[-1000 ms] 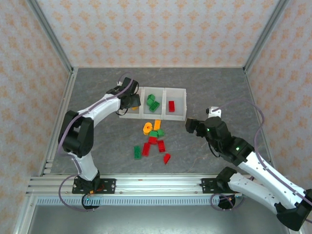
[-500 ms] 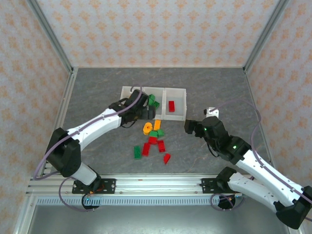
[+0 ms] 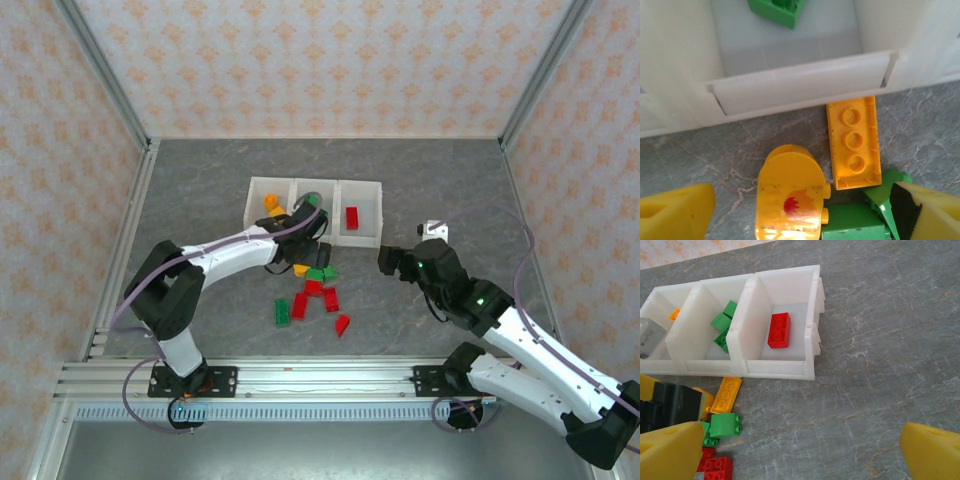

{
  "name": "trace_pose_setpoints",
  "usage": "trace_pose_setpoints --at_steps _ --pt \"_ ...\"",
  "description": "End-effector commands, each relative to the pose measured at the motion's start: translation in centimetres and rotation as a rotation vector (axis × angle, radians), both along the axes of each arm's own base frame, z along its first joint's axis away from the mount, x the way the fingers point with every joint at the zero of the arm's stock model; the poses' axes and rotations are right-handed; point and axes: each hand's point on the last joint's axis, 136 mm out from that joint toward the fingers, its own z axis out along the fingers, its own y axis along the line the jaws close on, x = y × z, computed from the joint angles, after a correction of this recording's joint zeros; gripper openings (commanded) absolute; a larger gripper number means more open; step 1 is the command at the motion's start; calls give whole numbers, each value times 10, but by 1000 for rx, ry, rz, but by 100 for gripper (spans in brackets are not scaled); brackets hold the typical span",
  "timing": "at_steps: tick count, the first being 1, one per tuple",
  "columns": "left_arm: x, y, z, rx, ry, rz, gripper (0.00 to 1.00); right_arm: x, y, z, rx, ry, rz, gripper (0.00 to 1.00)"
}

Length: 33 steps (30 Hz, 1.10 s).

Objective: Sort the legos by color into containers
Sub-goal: Pick up the lego from the center of the table.

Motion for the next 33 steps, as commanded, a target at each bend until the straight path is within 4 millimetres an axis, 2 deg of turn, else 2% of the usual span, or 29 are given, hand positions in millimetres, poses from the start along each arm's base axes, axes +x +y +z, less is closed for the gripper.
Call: trace_pose_setpoints --at_steps 1,3,9,15,17,33 --pt "-3 1 -8 30 28 -16 84 1 -5 -3 -4 0 -28 100" --pt "-4 0 -14 36 41 -17 78 1 -5 -4 -4 1 -28 100" --pt "-6 3 -29 62 70 -8 71 1 -5 -4 -5 1 -30 100" --pt "-8 10 -42 91 93 12 70 1 -5 -4 -4 1 -29 100" --pt "-7 14 -45 97 96 28 67 1 -5 -4 -4 1 -30 100" --pt "-9 51 -42 14 69 176 40 2 -5 -5 -8 1 -31 100"
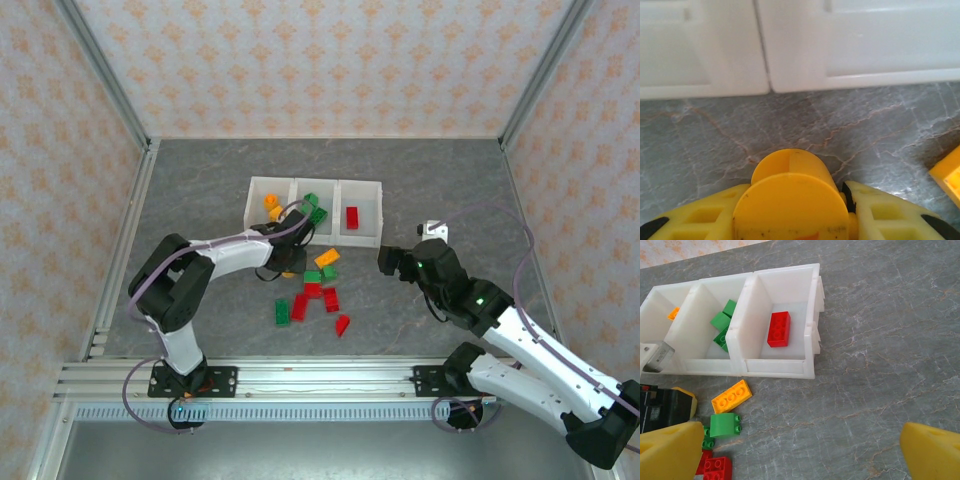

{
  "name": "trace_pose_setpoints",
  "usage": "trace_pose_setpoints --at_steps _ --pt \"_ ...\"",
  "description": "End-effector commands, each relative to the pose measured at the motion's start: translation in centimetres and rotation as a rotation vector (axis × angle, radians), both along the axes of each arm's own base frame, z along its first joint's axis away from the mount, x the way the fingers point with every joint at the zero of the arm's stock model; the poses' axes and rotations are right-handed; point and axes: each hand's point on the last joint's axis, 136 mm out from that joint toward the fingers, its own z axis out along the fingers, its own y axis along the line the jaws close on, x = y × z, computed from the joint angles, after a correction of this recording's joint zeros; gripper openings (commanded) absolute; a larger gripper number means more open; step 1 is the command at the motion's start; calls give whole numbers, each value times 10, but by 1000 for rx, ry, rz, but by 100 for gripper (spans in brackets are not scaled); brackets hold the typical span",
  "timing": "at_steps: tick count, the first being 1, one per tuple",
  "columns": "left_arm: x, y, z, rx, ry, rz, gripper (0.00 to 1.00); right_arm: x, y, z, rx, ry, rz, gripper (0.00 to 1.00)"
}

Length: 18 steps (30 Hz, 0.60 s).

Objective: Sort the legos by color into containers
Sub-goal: Pick up the lego from the center of the table, then place the lego in the container.

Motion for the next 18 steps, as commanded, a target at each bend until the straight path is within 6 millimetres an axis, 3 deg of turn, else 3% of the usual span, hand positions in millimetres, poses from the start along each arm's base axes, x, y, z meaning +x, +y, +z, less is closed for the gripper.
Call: trace_pose_setpoints --at_steps 1,7,13,18 --pt "-3 11 5 0 -18 43 38 2 -5 -3 -7 -2 -29 100" --pt "-8 16 27 -45 -73 93 28 2 -6 -3 -9 -3 -35 100" --pt "-12 17 69 -119 -147 100 27 2 -6 -4 -10 -2 -34 99" --pt "3 32 105 -91 -227 133 28 3 -5 -5 -13 1 -32 100"
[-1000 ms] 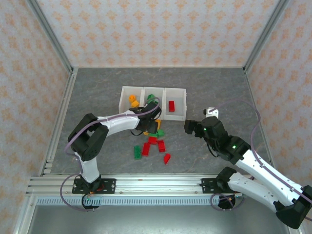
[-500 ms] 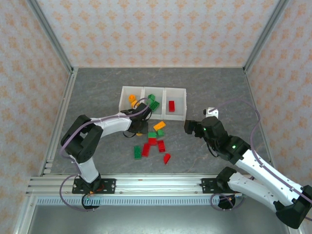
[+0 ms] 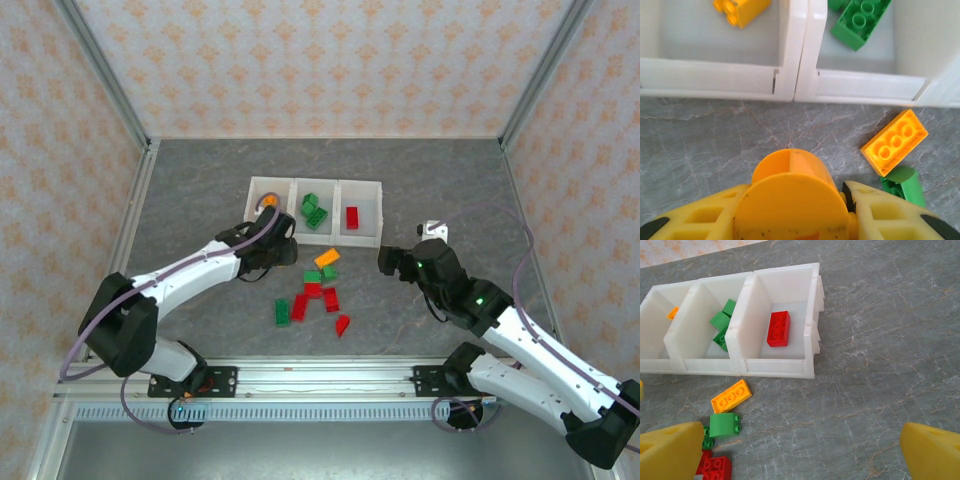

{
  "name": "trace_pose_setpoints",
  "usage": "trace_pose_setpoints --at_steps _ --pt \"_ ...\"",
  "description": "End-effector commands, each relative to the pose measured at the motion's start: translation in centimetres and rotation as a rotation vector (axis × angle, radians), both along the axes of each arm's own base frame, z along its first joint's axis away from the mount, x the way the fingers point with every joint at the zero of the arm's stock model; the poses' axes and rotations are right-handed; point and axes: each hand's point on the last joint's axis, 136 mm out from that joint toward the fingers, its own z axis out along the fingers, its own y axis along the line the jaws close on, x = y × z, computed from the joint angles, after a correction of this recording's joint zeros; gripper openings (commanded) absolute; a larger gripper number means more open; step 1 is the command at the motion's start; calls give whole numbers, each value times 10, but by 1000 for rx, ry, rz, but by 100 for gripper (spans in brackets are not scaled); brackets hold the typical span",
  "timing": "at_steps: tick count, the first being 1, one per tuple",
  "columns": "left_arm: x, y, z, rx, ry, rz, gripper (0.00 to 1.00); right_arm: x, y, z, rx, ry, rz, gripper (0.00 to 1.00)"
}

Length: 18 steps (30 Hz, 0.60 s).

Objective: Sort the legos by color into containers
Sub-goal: Place the lego in the container.

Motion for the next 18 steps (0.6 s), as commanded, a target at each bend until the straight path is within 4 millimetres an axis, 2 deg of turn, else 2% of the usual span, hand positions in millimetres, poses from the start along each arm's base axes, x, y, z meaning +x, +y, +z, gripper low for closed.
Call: trace_pose_setpoints --at_steps 1,5,10,14,18 --pt "15 21 22 54 -37 62 28 3 -5 -4 -10 -2 -31 100" --pt "43 40 38 114 -70 104 29 2 -6 -4 -9 -2 -31 100" --pt "78 56 45 167 -82 141 29 2 -6 -2 -7 -6 -34 100" --pt "102 62 39 191 -72 154 30 2 -8 -2 -7 -9 -39 100" --pt "116 66 23 216 -40 166 34 2 -8 -1 -6 -11 -40 100"
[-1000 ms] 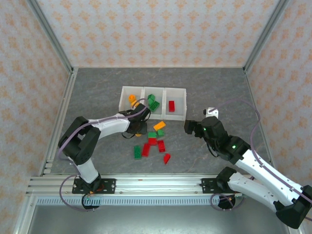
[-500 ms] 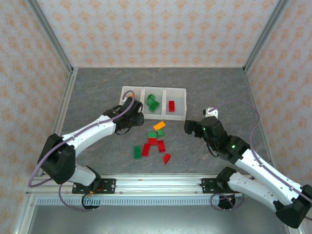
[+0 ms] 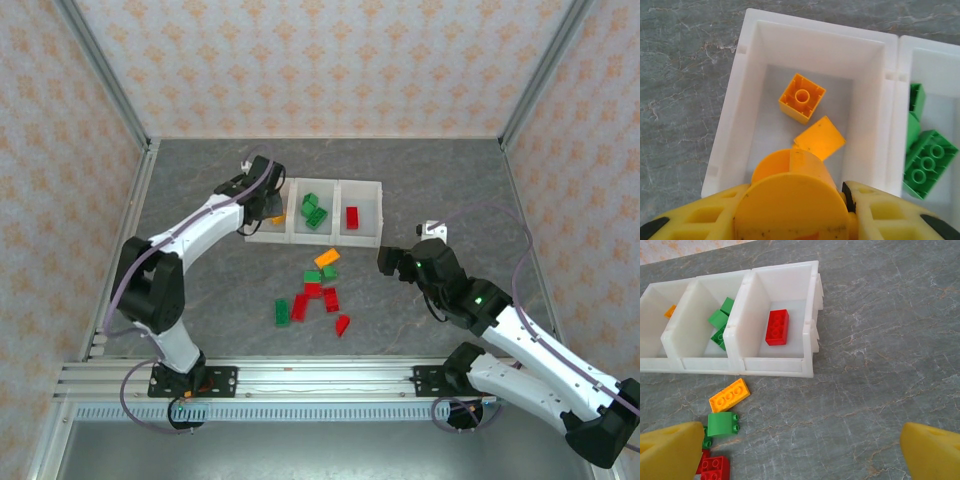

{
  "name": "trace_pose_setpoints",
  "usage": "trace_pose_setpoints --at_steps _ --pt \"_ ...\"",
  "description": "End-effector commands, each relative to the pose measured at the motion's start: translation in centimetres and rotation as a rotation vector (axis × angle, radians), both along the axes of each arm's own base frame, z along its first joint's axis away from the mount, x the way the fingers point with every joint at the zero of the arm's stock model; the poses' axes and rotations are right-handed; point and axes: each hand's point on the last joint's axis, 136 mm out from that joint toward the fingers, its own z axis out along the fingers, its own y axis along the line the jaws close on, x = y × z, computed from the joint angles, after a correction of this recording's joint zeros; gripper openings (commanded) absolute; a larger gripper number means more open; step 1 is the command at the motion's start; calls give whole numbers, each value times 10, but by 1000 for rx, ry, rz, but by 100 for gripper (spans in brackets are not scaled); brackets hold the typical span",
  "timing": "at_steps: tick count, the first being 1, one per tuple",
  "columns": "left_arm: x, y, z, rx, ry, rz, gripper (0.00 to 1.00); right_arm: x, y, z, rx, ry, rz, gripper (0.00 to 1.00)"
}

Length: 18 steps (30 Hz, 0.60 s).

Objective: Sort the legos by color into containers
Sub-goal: Place the lego in the container.

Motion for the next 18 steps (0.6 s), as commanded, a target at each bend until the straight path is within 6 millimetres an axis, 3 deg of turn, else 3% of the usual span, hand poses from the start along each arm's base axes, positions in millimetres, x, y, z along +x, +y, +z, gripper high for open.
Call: trace_pose_setpoints --at_steps 1,5,9,16,18 --pt "9 11 -7 69 32 8 37 1 -8 0 -1 -15 -39 100" --pt "14 10 -22 94 66 -6 45 1 -8 0 -1 -14 -38 100" --pt "14 11 -25 98 65 -6 53 2 -6 -2 -6 -10 -33 100" --pt "-1 7 -3 48 18 -56 97 3 -5 -6 -15 3 -30 100" --pt "-11 6 2 13 -1 -57 99 3 -4 -8 -19 7 -28 100"
